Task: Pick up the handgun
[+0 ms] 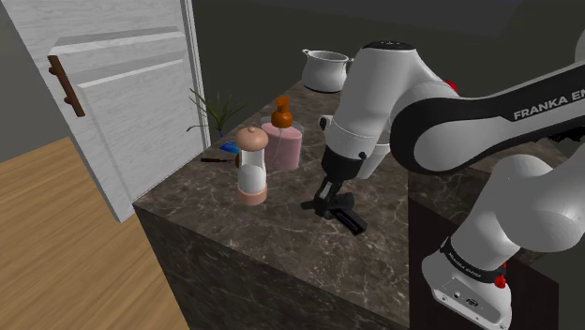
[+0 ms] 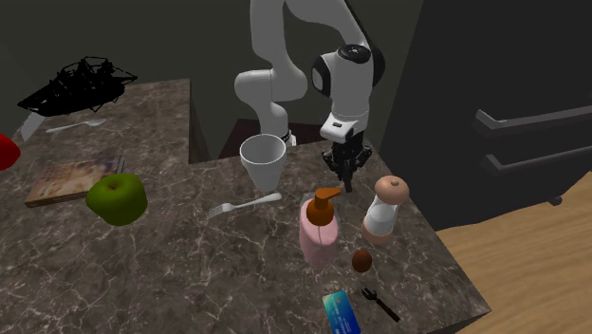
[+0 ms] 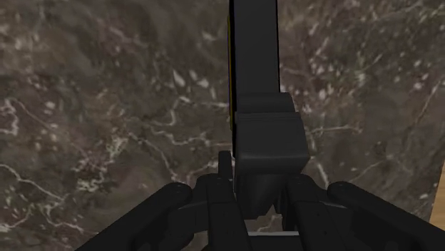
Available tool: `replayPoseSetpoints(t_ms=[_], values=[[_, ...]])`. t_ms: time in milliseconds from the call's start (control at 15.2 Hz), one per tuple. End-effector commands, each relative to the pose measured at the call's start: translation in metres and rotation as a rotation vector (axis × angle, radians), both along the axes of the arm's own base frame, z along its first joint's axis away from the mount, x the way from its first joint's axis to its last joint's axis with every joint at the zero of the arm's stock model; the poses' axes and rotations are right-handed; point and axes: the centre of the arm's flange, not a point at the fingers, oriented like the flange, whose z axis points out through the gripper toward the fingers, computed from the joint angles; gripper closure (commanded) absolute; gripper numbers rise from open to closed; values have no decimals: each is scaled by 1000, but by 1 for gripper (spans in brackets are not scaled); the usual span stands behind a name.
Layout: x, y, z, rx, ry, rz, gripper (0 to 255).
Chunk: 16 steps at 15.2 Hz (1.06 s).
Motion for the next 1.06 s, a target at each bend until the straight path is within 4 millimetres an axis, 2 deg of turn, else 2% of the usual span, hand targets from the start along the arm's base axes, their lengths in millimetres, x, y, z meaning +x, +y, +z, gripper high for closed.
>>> replayPoseSetpoints(t_ms=[0,858,990], values=[[0,-1,8,0,0,0,255],[0,-1,76,0,0,0,255],[0,-1,77,0,0,0,255]])
